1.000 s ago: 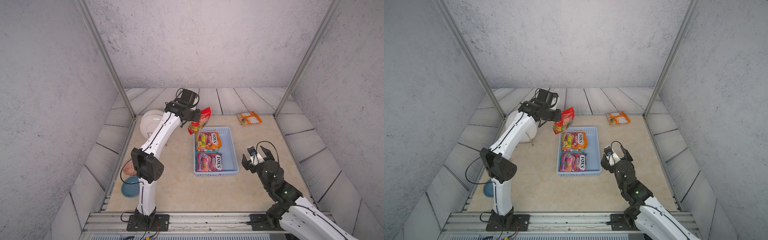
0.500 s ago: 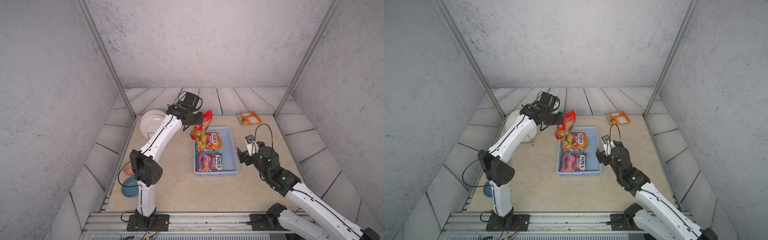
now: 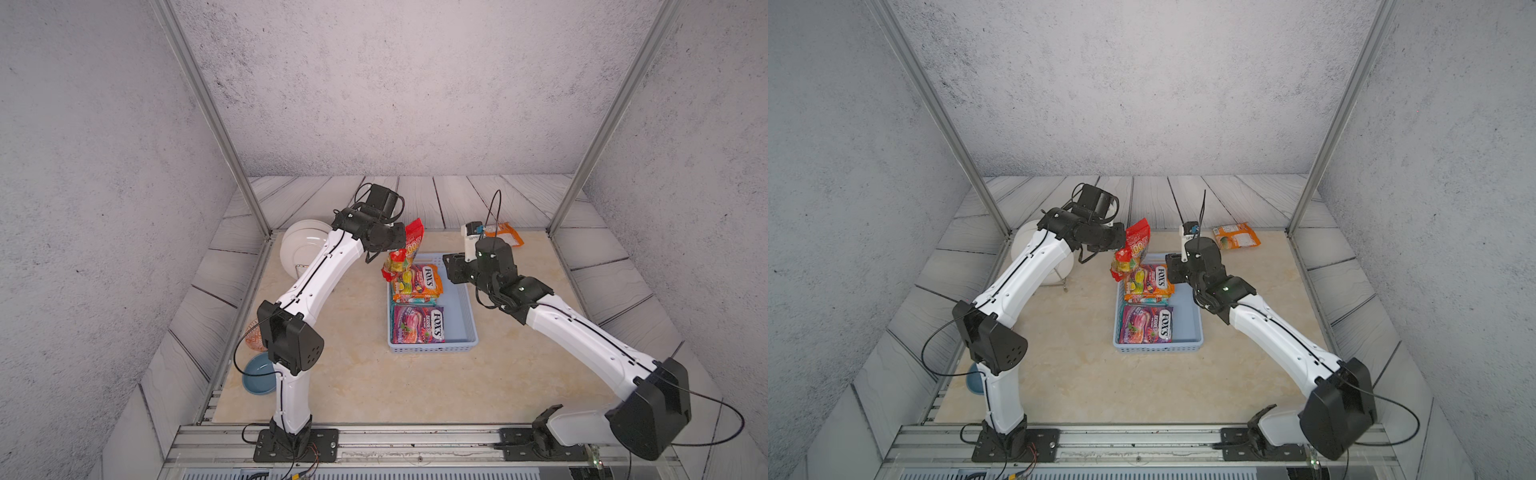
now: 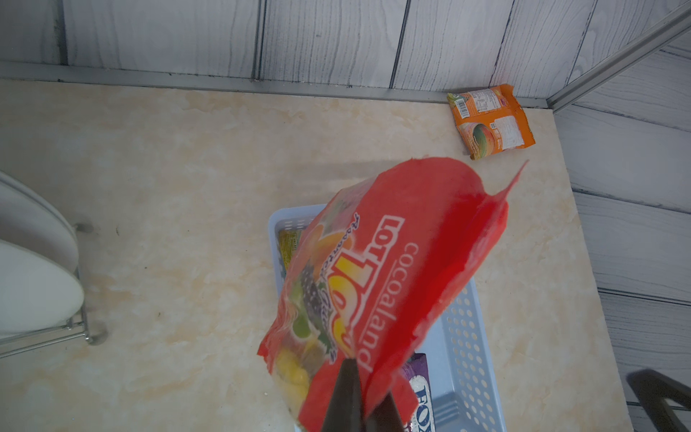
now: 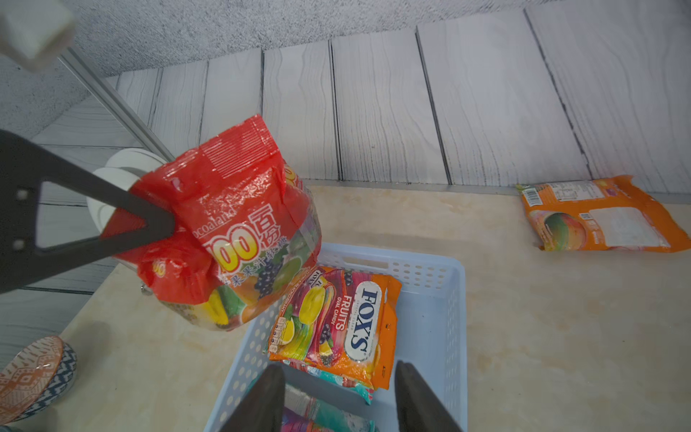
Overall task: Put the candies in the basket
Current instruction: Place the candy in the basket.
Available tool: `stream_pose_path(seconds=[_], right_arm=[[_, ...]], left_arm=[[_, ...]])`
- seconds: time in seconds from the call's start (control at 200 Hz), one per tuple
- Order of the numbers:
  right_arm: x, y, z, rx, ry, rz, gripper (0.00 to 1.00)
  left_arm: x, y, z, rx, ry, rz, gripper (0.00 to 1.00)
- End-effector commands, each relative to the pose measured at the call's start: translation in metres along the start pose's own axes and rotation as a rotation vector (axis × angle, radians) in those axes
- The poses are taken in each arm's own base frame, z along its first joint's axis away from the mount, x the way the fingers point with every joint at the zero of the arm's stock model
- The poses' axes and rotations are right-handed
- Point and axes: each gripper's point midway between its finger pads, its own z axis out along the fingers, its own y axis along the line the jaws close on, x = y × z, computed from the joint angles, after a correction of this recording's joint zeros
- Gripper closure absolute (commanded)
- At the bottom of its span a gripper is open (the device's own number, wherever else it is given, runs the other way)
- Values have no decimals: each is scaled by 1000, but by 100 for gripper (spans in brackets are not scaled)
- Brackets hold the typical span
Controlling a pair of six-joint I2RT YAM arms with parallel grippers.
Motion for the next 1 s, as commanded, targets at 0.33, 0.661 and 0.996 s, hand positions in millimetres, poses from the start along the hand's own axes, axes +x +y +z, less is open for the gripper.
stream_pose_path(seconds=[0.33,0.661,0.996], right_arm=[[8,25,102,-114,182,199,57],[20,36,137,-168,249,212,58],[47,19,153,-144,302,206,58]], left_arm=[[-7,-27,8,120,-19,-25,100],[-2,-40,22,144,1,17,100],[9,-47,51,140,44,28,88]])
